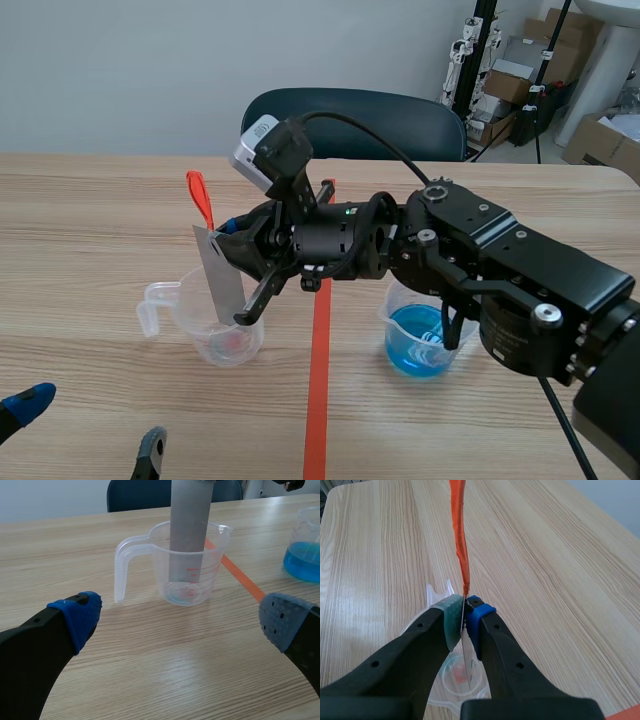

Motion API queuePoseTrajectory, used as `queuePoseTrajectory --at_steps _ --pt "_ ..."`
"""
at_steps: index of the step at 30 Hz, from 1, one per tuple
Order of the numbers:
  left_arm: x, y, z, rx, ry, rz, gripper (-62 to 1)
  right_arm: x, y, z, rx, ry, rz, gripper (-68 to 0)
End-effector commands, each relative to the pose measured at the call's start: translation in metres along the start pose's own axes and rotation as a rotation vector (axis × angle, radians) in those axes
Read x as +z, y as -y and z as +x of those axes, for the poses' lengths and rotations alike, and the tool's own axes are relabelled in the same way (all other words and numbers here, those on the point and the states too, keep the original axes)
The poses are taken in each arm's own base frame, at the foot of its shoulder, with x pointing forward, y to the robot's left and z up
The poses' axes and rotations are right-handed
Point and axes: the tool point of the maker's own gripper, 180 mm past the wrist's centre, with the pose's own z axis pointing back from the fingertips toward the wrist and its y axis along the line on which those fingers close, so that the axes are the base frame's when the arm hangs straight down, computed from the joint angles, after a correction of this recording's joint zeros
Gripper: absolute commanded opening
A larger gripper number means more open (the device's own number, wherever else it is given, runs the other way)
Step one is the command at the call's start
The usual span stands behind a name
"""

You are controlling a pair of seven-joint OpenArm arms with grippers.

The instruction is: Do the redox reaction experiment. put the plate into the left beaker

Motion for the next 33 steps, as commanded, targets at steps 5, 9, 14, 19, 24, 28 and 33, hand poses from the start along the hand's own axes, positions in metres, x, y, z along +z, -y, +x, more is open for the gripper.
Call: queuePoseTrajectory --at_steps 5,9,14,19,24,28,33 --pt "0.003 -0.001 0.003 -0.001 0.007 -0.005 1.4 -0.003 0.000 0.012 0.014 0.033 0.007 -66.9" --pt "0.003 -0.001 0.002 -0.001 0.006 -0.005 1.4 -0.005 -0.004 0.010 0.015 0.027 0.019 -66.9" --pt "0.003 -0.001 0.002 -0.001 0.005 -0.005 1.4 -0.005 -0.005 0.010 0.015 0.027 0.021 -66.9" --pt "0.003 -0.001 0.002 -0.001 0.005 -0.005 1.4 -0.005 -0.005 0.010 0.016 0.027 0.020 -59.5" --pt "0.003 -0.001 0.002 -0.001 0.005 -0.005 1.4 -0.005 -0.001 0.008 0.028 0.017 -0.001 0.4" --pt "0.003 -0.001 0.002 -0.001 0.005 -0.005 1.4 -0.004 0.010 0.008 0.042 0.012 -0.055 0.4" --pt "0.003 -0.001 0.002 -0.001 0.005 -0.005 1.4 -0.005 0.010 0.010 0.043 0.021 -0.056 0.4"
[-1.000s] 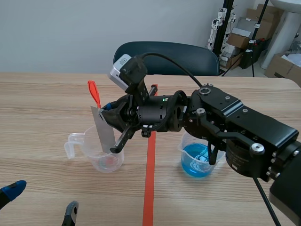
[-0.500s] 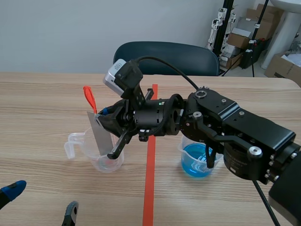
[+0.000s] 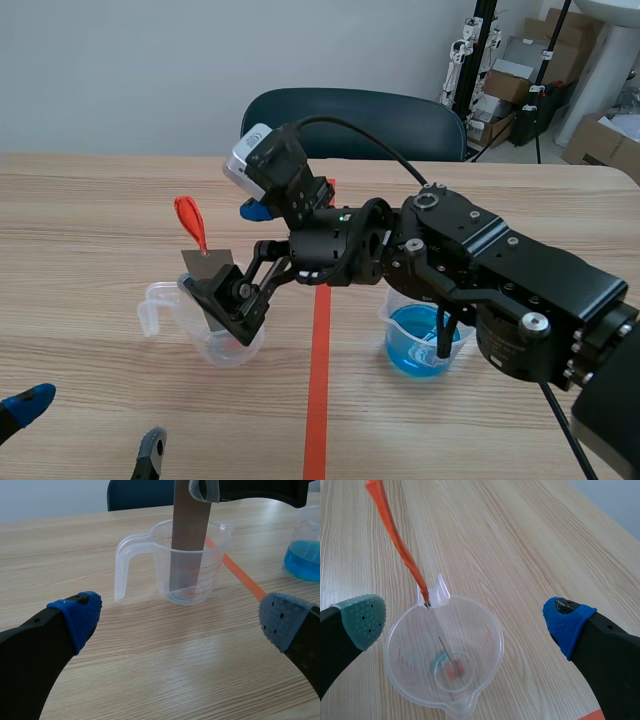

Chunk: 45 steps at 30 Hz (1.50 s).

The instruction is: Do the redox reaction experiment. put the plate into the left beaker

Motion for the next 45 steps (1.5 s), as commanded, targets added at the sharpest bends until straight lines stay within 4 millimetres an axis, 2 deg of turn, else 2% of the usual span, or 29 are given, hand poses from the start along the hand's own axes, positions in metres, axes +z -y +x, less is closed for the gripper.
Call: queuePoseTrajectory --at_steps 1,7,45 --pt "0.0027 -0.0005 0.0028 -0.001 0.008 -0.005 1.4 -0.0009 0.0055 0.0166 0.011 0.051 -0.004 0.4" --pt "0.0027 -0.0005 0.0028 -0.001 0.008 -0.005 1.4 -0.0004 0.0054 0.0226 0.012 0.085 -0.004 0.4" --pt "0.0019 -0.0008 0.0030 -0.002 0.010 -0.005 1.4 -0.0003 0.0053 0.0221 0.011 0.083 -0.004 0.4"
